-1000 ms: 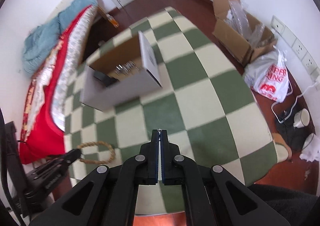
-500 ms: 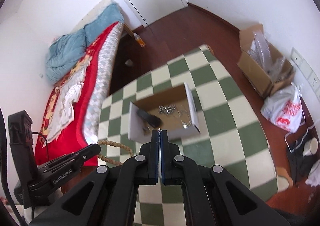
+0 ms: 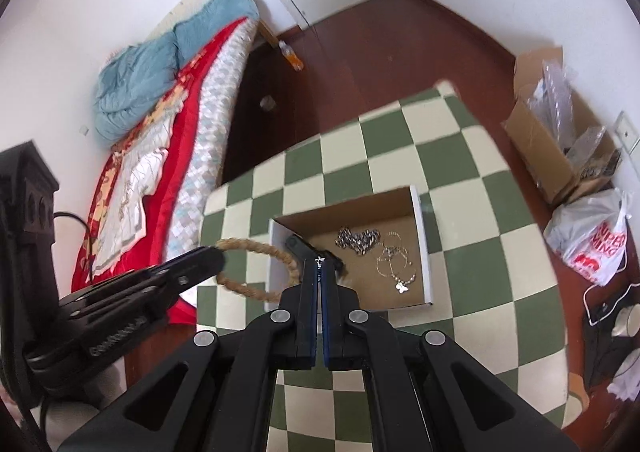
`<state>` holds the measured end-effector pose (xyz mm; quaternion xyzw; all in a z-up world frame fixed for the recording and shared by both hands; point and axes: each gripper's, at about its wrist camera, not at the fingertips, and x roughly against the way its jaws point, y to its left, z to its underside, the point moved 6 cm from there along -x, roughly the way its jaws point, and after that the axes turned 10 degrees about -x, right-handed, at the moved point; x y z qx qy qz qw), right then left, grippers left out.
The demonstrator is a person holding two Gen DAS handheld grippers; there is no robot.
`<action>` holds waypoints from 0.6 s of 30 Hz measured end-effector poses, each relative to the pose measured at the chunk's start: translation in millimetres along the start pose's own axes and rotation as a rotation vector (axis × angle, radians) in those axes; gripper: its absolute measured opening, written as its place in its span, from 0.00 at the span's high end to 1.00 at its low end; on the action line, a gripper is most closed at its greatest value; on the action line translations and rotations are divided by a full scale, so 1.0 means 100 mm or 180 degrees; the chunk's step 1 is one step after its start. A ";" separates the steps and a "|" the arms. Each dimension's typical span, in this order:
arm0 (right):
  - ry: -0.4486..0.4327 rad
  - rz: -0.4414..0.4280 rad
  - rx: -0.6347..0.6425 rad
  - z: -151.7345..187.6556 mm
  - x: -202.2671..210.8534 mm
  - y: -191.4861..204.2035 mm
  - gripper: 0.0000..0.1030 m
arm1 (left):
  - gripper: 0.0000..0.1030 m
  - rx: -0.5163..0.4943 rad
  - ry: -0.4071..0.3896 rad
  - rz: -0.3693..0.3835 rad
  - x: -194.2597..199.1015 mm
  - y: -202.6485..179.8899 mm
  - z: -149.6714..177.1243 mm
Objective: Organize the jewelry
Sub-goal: 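Drop the wooden bead bracelet into the box with the left tool while the right tool releases the chain there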
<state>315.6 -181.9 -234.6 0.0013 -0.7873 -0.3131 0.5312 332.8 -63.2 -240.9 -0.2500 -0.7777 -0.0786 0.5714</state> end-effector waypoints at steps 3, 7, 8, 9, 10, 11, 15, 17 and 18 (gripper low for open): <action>0.0130 0.0054 -0.0046 0.01 -0.22 -0.11 0.99 | 0.94 0.0011 0.0196 0.0072 -0.29 0.03 0.07; 0.0350 0.0107 -0.0086 0.04 -0.50 -0.23 0.99 | 0.93 0.0082 0.0298 0.0120 -0.44 0.10 0.15; 0.0420 0.0087 -0.0099 0.05 -0.56 -0.25 0.99 | 0.93 0.0106 0.0303 0.0124 -0.44 0.11 0.15; 0.0456 0.0078 -0.0118 0.05 -0.60 -0.26 0.99 | 0.93 0.0145 0.0303 0.0127 -0.44 0.14 0.15; 0.0496 0.0065 -0.0150 0.05 -0.65 -0.28 0.99 | 0.93 0.0168 0.0302 0.0099 -0.43 0.16 0.15; 0.0558 0.0028 -0.0176 0.05 -0.70 -0.28 0.98 | 0.92 0.0161 0.0298 0.0051 -0.41 0.17 0.14; 0.0784 -0.0120 -0.0442 0.06 -0.83 -0.33 0.91 | 0.86 0.0090 0.0202 -0.0183 -0.30 0.22 0.08; 0.0778 -0.0091 -0.0482 0.05 -0.83 -0.34 0.60 | 0.76 0.0077 0.0117 -0.0266 -0.22 0.24 0.05; 0.0763 -0.0053 -0.0489 0.04 -0.83 -0.36 0.38 | 0.60 0.0095 0.0088 -0.0320 -0.19 0.27 0.04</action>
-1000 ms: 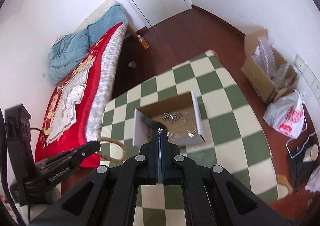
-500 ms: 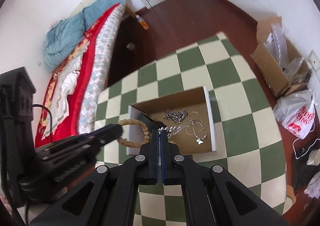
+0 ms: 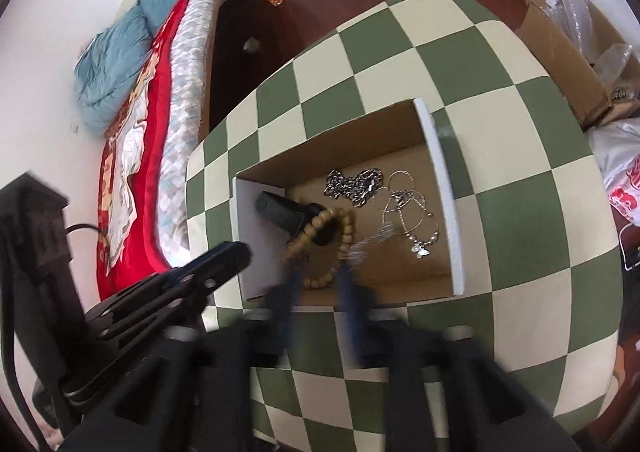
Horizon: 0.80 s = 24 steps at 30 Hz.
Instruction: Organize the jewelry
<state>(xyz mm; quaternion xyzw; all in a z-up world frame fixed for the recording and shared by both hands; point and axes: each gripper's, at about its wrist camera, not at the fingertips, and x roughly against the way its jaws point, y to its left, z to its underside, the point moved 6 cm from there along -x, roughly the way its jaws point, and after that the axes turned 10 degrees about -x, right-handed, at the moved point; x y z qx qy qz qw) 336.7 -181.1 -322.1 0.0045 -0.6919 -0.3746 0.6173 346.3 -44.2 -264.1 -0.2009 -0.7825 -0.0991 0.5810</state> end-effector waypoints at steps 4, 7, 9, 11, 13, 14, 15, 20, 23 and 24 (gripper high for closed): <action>-0.0103 0.0183 0.0088 -0.01 0.08 0.02 0.29 | 0.15 0.0083 -0.0197 -0.0384 0.19 0.19 -0.03; -0.0288 0.0630 0.0315 0.00 0.23 0.05 0.08 | 0.01 0.0167 -0.0223 -0.0621 0.26 0.33 0.00; -0.0387 0.0976 0.0514 0.02 0.27 0.07 0.05 | 0.00 0.0153 -0.0211 -0.0816 0.27 0.39 0.06; -0.0440 0.1169 0.0626 0.03 0.27 0.07 0.00 | 0.00 0.0135 -0.0210 -0.0997 0.27 0.44 0.12; -0.0534 0.1565 0.0847 0.09 0.27 0.05 0.00 | 0.00 0.0159 -0.0207 -0.1065 0.24 0.47 0.20; -0.0534 0.1565 0.0847 0.09 0.27 0.05 0.00 | 0.00 0.0180 -0.0198 -0.1076 0.23 0.48 0.24; -0.0592 0.1755 0.0969 0.15 0.24 0.05 0.00 | 0.00 0.0196 -0.0188 -0.1073 0.21 0.49 0.28; -0.0622 0.1859 0.0969 0.27 0.24 -0.01 0.00 | 0.00 0.0288 -0.0160 -0.1073 0.22 0.51 0.49; -0.0639 0.1813 0.0923 0.37 0.30 -0.05 0.00 | 0.00 0.0348 -0.0182 -0.1045 0.31 0.47 0.59; -0.0648 0.1807 0.0918 0.41 0.32 -0.04 0.00 | 0.00 0.0364 -0.0198 -0.1024 0.36 0.45 0.63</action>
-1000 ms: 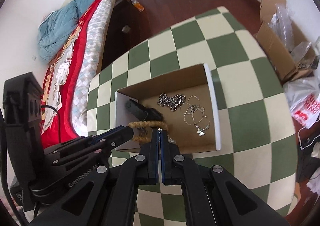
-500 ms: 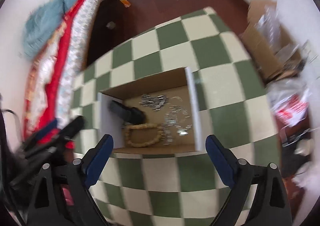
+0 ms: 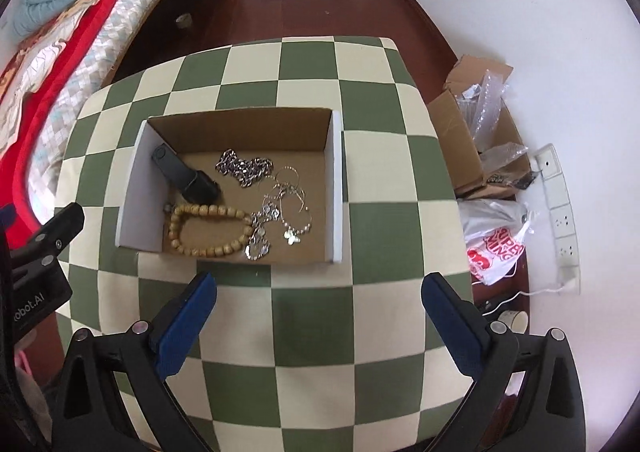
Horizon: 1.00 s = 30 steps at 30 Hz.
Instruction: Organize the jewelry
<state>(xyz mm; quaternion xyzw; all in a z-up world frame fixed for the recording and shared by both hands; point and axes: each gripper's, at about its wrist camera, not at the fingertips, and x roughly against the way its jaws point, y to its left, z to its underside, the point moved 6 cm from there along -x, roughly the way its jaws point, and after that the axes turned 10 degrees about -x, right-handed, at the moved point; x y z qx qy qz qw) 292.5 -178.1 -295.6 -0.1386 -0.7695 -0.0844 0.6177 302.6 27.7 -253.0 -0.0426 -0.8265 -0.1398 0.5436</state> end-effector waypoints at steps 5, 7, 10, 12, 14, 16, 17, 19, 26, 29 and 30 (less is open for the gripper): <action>-0.0121 -0.0029 -0.0056 0.15 0.23 -0.09 0.00 | 0.00 0.0061 -0.0164 0.0034 0.37 0.02 0.16; -0.0197 -0.0033 -0.0079 0.22 0.38 -0.14 0.00 | 0.00 0.0068 -0.0235 0.0034 0.56 0.03 0.24; -0.0352 -0.0037 -0.0100 0.30 0.65 -0.19 0.00 | 0.00 0.0089 -0.0363 0.0063 0.85 0.05 0.34; -0.0533 -0.0056 -0.0100 0.41 0.98 -0.24 0.00 | 0.00 0.0096 -0.0426 0.0059 1.03 0.07 0.41; -0.0592 -0.0068 -0.0100 0.45 1.09 -0.25 0.00 | 0.00 0.0105 -0.0511 0.0085 1.24 0.08 0.47; -0.0691 -0.0076 -0.0107 0.52 1.28 -0.28 0.00 | 0.00 0.0099 -0.0576 0.0104 1.41 0.09 0.52; -0.0795 -0.0124 -0.0147 0.61 1.52 -0.34 0.00 | 0.00 0.0097 -0.0625 0.0109 1.52 0.10 0.54; -0.0838 -0.0142 -0.0163 0.65 1.62 -0.37 0.00 | 0.00 0.0089 -0.0694 0.0122 1.71 0.11 0.57; -0.1087 -0.0258 -0.0236 0.91 2.28 -0.51 0.00 | 0.00 0.0063 -0.0829 0.0221 2.28 0.12 0.64; -0.1148 -0.0254 -0.0215 0.93 2.53 -0.55 0.00 | 0.00 0.0031 -0.0839 0.0218 2.48 0.10 0.65; -0.1160 -0.0255 -0.0203 0.94 2.60 -0.56 0.00 | 0.00 0.0031 -0.0837 0.0224 2.53 0.10 0.64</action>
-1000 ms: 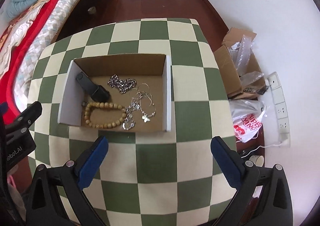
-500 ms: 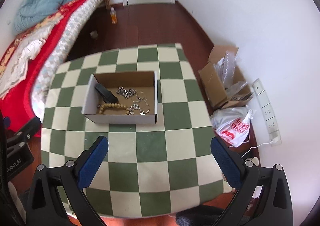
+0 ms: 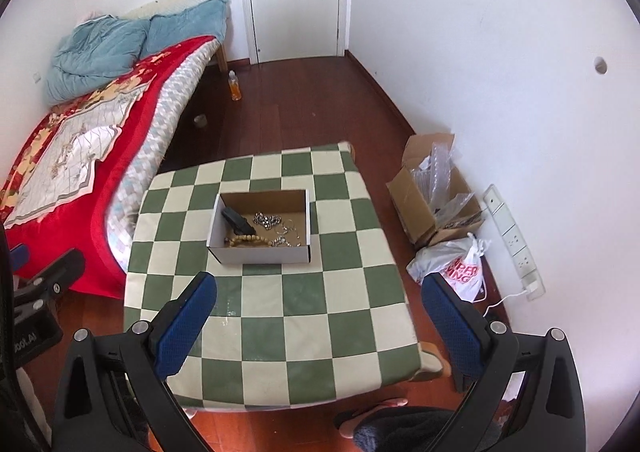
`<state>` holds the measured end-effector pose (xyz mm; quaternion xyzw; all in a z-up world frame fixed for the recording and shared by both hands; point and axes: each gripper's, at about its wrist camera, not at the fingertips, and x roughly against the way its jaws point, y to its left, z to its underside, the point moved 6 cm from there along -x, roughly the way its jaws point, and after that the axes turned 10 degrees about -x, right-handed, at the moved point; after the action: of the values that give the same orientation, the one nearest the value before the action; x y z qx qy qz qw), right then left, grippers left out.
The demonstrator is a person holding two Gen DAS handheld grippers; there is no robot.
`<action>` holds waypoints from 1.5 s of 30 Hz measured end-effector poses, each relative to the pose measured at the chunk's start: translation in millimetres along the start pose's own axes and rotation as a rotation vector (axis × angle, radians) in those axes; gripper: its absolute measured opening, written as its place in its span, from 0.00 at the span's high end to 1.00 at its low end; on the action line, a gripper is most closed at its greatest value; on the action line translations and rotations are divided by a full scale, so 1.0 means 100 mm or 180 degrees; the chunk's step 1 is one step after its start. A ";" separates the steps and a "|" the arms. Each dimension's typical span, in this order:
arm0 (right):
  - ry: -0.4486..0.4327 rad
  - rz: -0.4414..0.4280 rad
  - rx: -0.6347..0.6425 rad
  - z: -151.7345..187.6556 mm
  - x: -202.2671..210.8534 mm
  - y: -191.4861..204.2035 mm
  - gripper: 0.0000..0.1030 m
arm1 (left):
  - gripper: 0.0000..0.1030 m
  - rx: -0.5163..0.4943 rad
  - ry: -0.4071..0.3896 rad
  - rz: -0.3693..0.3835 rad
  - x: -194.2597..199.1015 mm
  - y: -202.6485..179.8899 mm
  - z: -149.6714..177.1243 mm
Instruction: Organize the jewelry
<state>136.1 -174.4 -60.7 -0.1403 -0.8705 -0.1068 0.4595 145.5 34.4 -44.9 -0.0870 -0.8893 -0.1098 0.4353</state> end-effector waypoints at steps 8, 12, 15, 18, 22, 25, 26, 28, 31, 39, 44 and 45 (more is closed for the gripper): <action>-0.0097 0.0047 0.0094 -0.26 0.42 0.00 0.00 | 0.00 0.0129 0.0042 -0.0085 0.15 0.05 -0.15; -0.0128 0.0065 0.0128 -0.38 0.45 0.01 0.00 | 0.00 0.0185 0.0044 -0.0195 0.13 0.10 -0.18; -0.0151 0.0088 0.0155 -0.45 0.43 0.03 0.00 | 0.00 0.0228 0.0050 -0.0168 0.09 0.12 -0.20; -0.0126 0.0078 0.0151 -0.49 0.34 0.06 0.00 | 0.00 0.0206 0.0055 -0.0164 0.05 0.11 -0.23; -0.0110 0.0057 0.0162 -0.50 0.28 0.09 0.00 | 0.00 0.0204 0.0063 -0.0208 0.01 0.11 -0.23; -0.0103 0.0071 0.0172 -0.52 0.23 0.10 0.00 | 0.00 0.0202 0.0088 -0.0207 -0.01 0.10 -0.23; -0.0094 0.0062 0.0167 -0.52 0.22 0.10 0.00 | 0.00 0.0191 0.0088 -0.0207 -0.02 0.09 -0.23; -0.0089 0.0064 0.0164 -0.53 0.21 0.10 0.00 | 0.00 0.0185 0.0100 -0.0217 -0.02 0.09 -0.23; -0.0073 0.0065 0.0174 -0.54 0.19 0.11 0.00 | 0.00 0.0179 0.0105 -0.0233 -0.03 0.09 -0.23; -0.0059 0.0069 0.0182 -0.53 0.18 0.11 0.00 | 0.00 0.0167 0.0101 -0.0229 -0.04 0.10 -0.24; -0.0062 0.0067 0.0184 -0.53 0.19 0.11 0.00 | 0.00 0.0155 0.0097 -0.0235 -0.04 0.09 -0.25; -0.0062 0.0071 0.0183 -0.52 0.18 0.11 0.00 | 0.00 0.0156 0.0095 -0.0231 -0.04 0.09 -0.25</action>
<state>170.3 -177.5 -15.8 -0.1377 -0.8760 -0.0753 0.4560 169.2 36.3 -31.5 -0.0422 -0.8877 -0.1050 0.4463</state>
